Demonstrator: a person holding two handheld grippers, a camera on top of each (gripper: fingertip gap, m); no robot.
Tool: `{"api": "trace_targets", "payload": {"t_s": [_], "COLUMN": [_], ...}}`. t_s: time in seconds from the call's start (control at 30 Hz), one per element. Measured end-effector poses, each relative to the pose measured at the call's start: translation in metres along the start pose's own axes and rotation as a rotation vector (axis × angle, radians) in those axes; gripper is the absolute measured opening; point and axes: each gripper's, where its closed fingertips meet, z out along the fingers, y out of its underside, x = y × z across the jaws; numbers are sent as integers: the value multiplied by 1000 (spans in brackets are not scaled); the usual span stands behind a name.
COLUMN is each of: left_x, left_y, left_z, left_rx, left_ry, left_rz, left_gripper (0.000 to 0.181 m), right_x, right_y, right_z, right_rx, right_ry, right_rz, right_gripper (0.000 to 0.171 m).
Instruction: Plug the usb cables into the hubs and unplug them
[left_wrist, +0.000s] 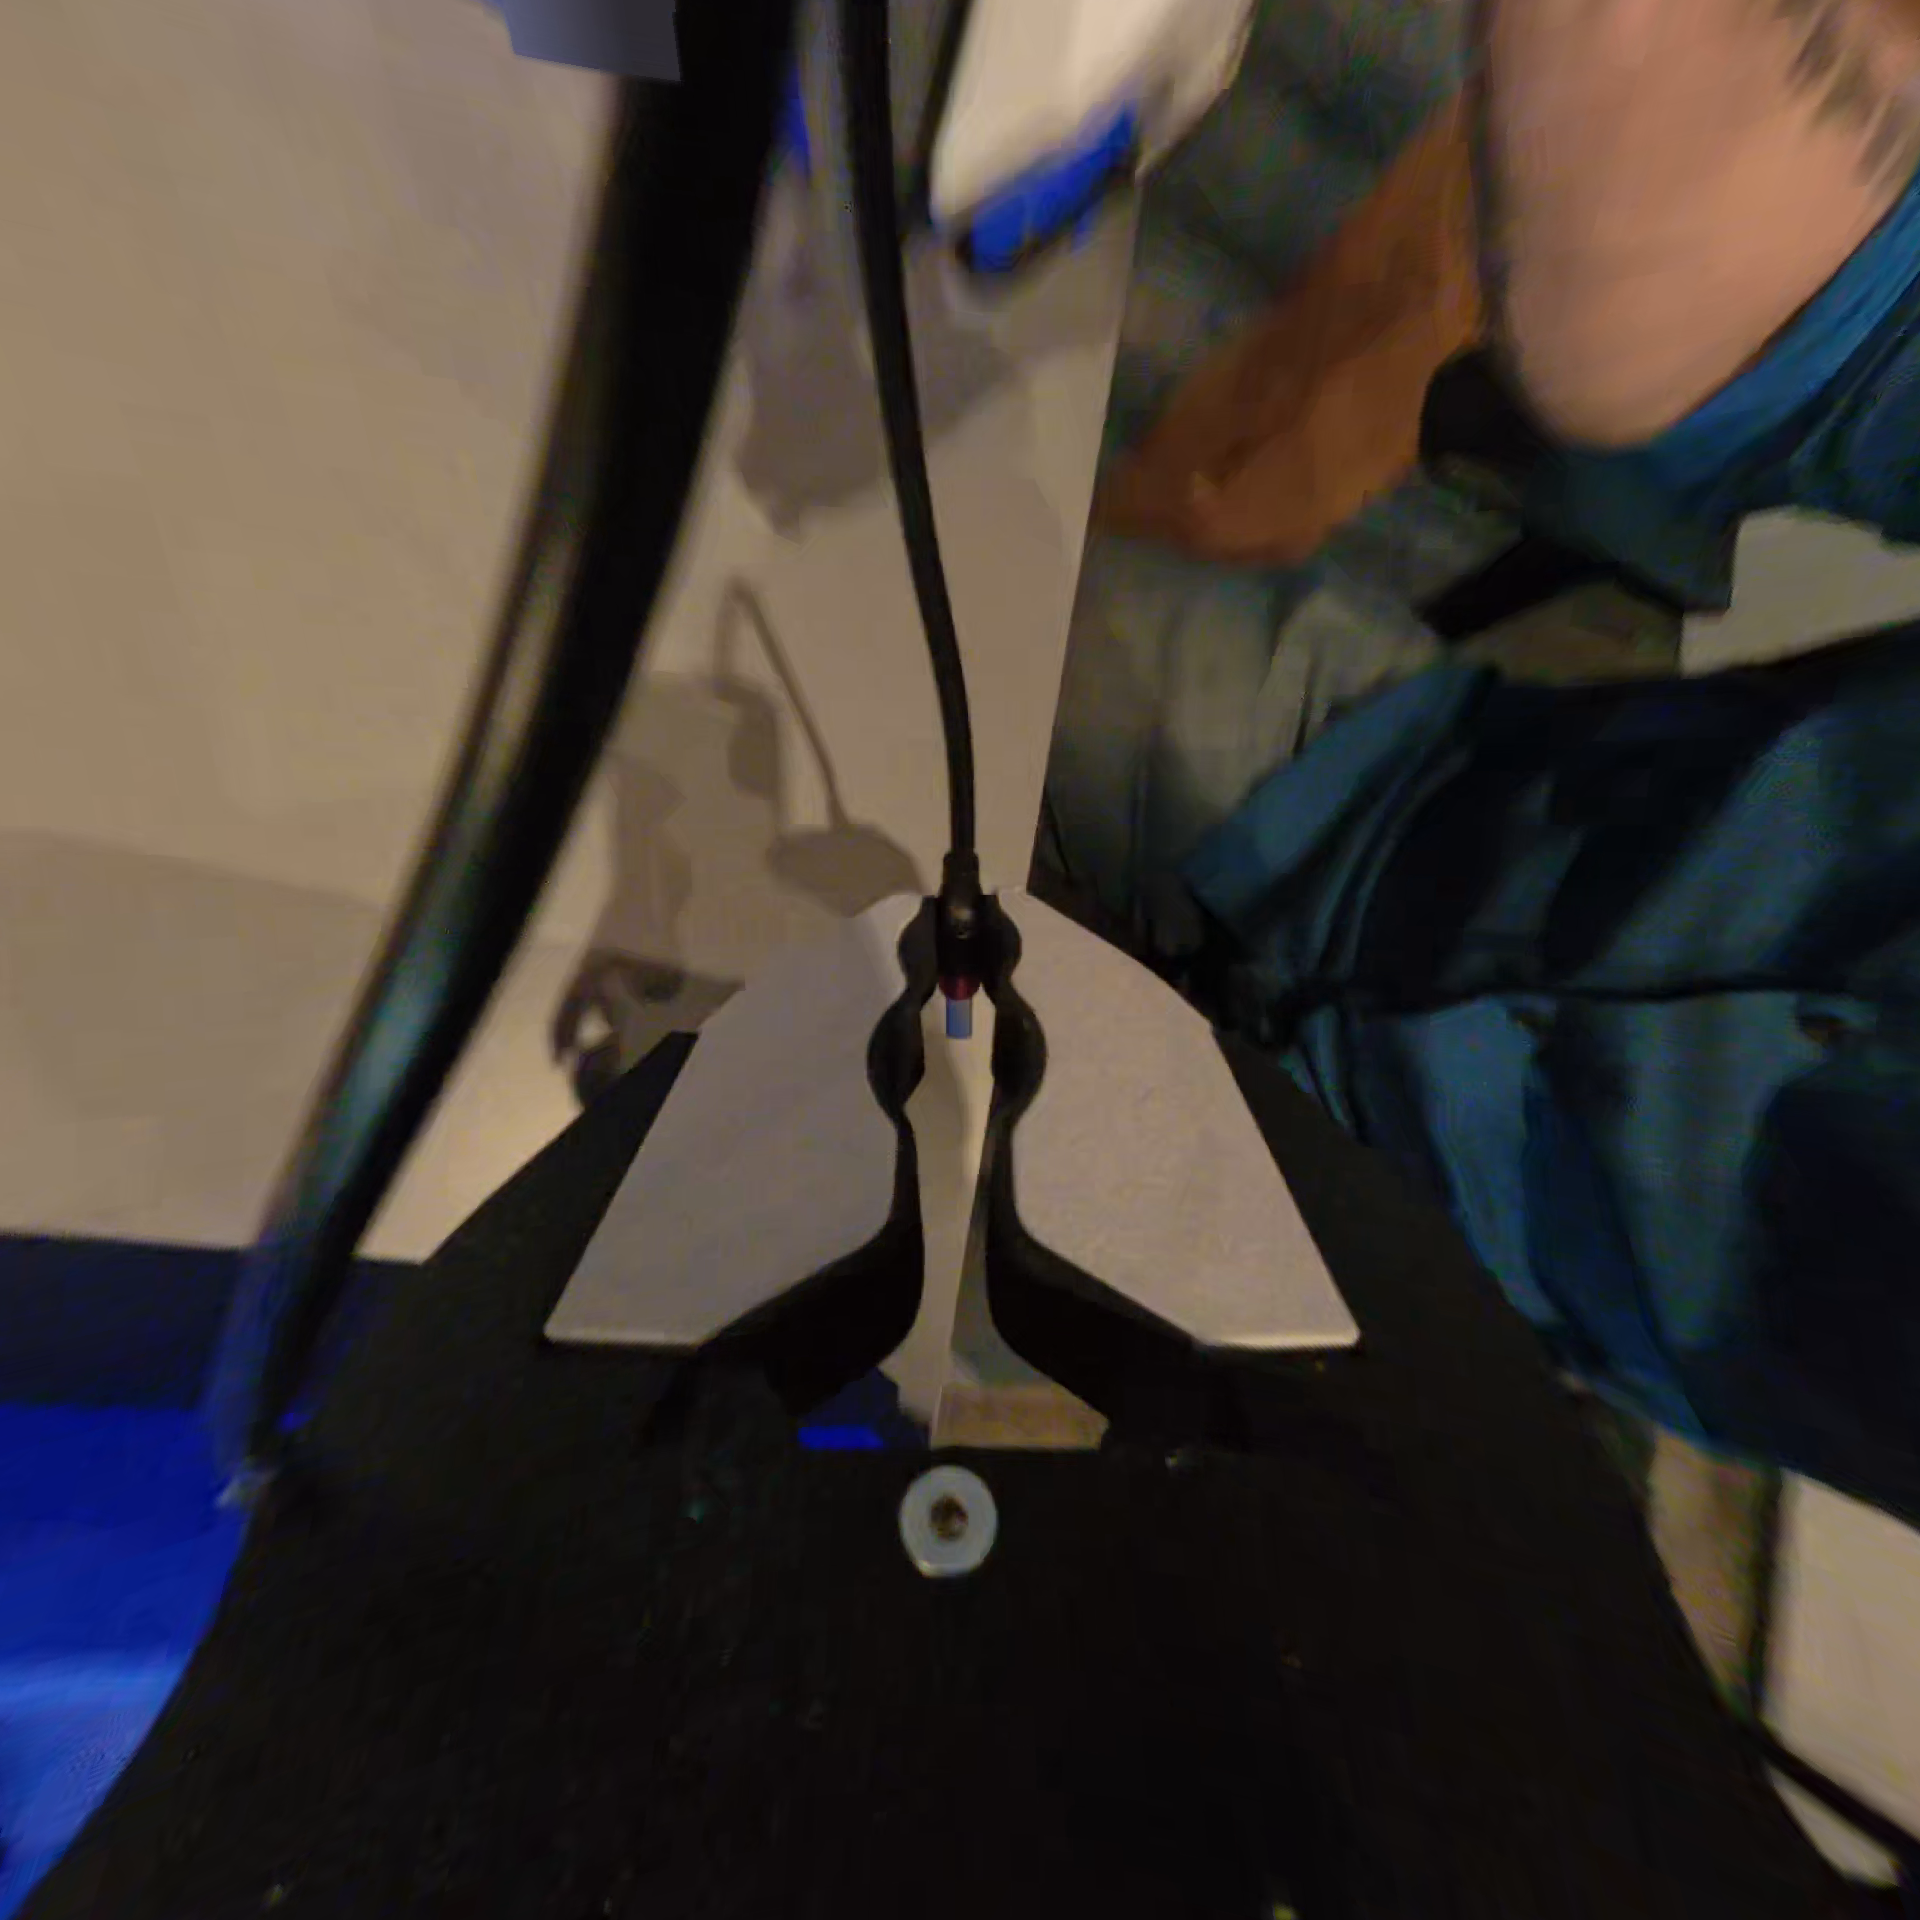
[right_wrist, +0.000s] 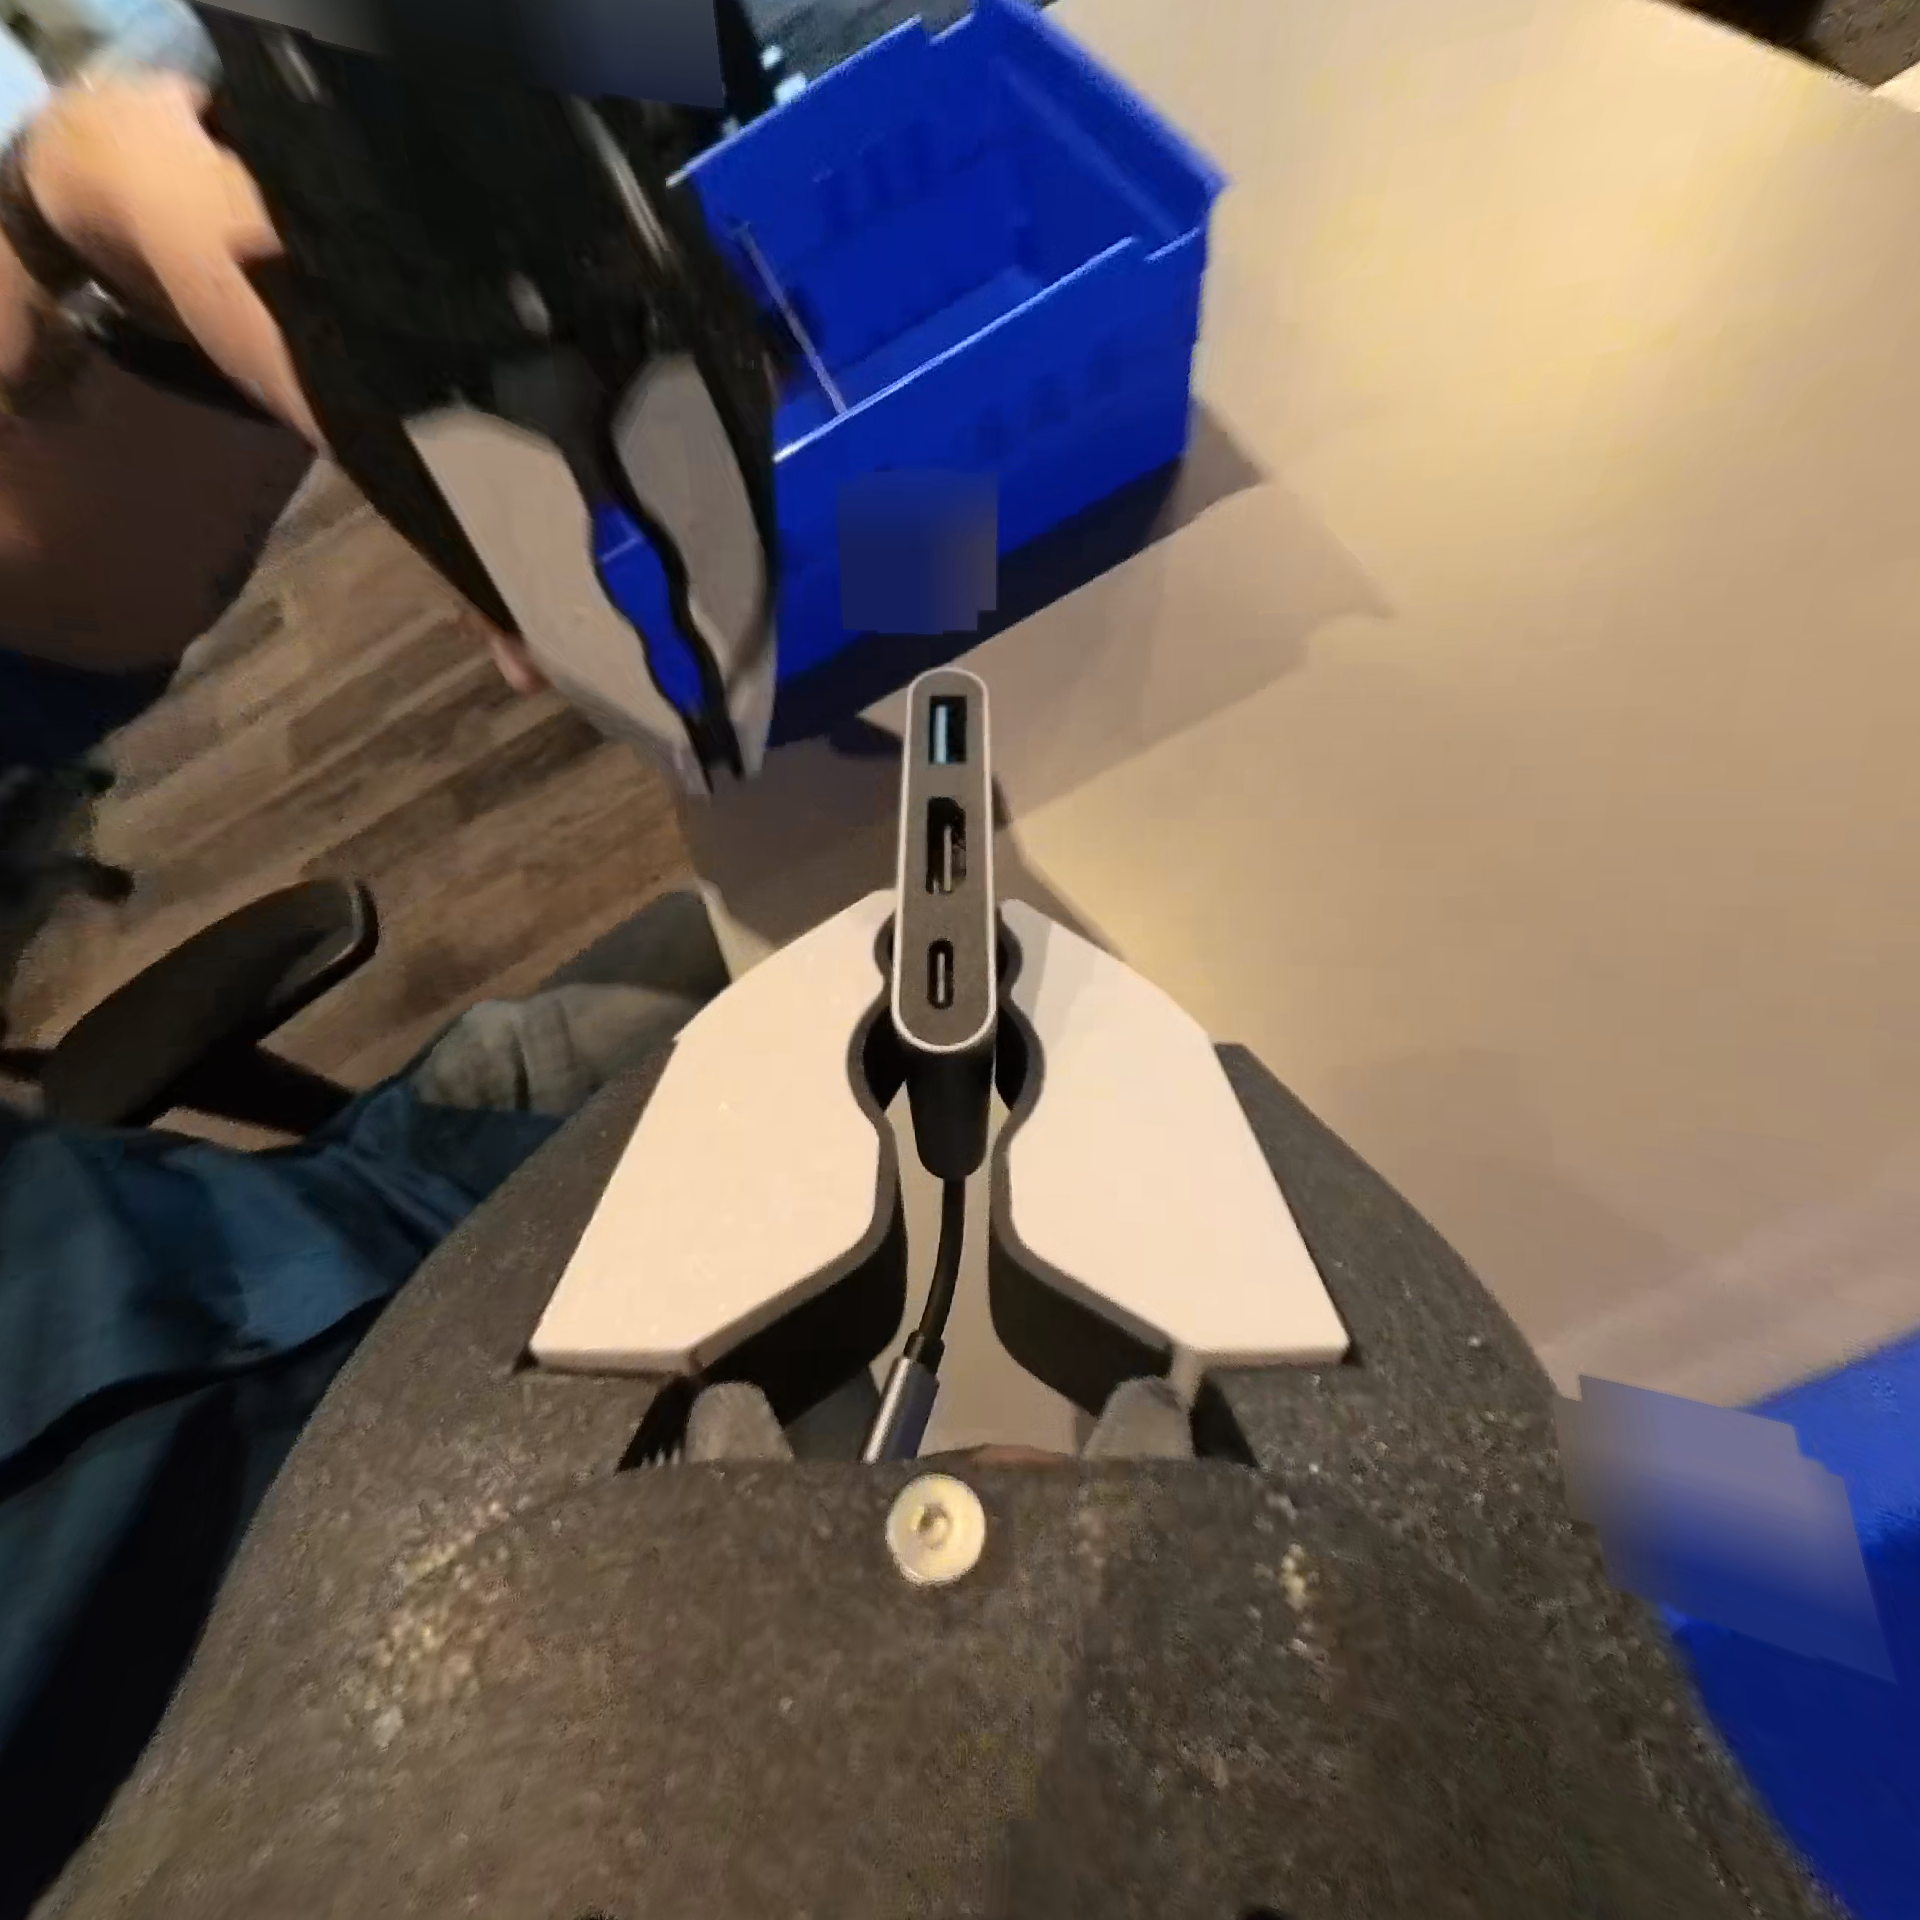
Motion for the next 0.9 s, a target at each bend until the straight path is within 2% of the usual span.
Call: {"api": "trace_targets", "payload": {"t_s": [0.1, 0.23, 0.5, 0.63, 0.8, 0.9], "left_x": [-4, -6, -22, -27, -32, -36], "left_y": [24, 44, 58, 57, 48, 39], "left_z": [37, 63, 84, 88, 85, 79], "left_rx": [-199, -359, -462, -435, -384, -321], "left_ry": [105, 194, 163, 159, 105, 59], "left_rz": [-53, -95, -113, -136, -106, -94], "left_gripper": [7, 7, 8, 8, 31, 64], "right_x": [5, 5, 6, 3, 0, -1], "right_y": [0, 4, 10, 9, 7, 6], "right_z": [-10, -19, -23, -21, -19, -20], "right_rx": [34, 48, 59, 58, 58, 56], "right_ry": [13, 28, 13, 3, -14, -17], "right_rz": [12, 10, 19, 9, 4, 4], "right_gripper": [13, 13, 12, 13, 12, 12]}}
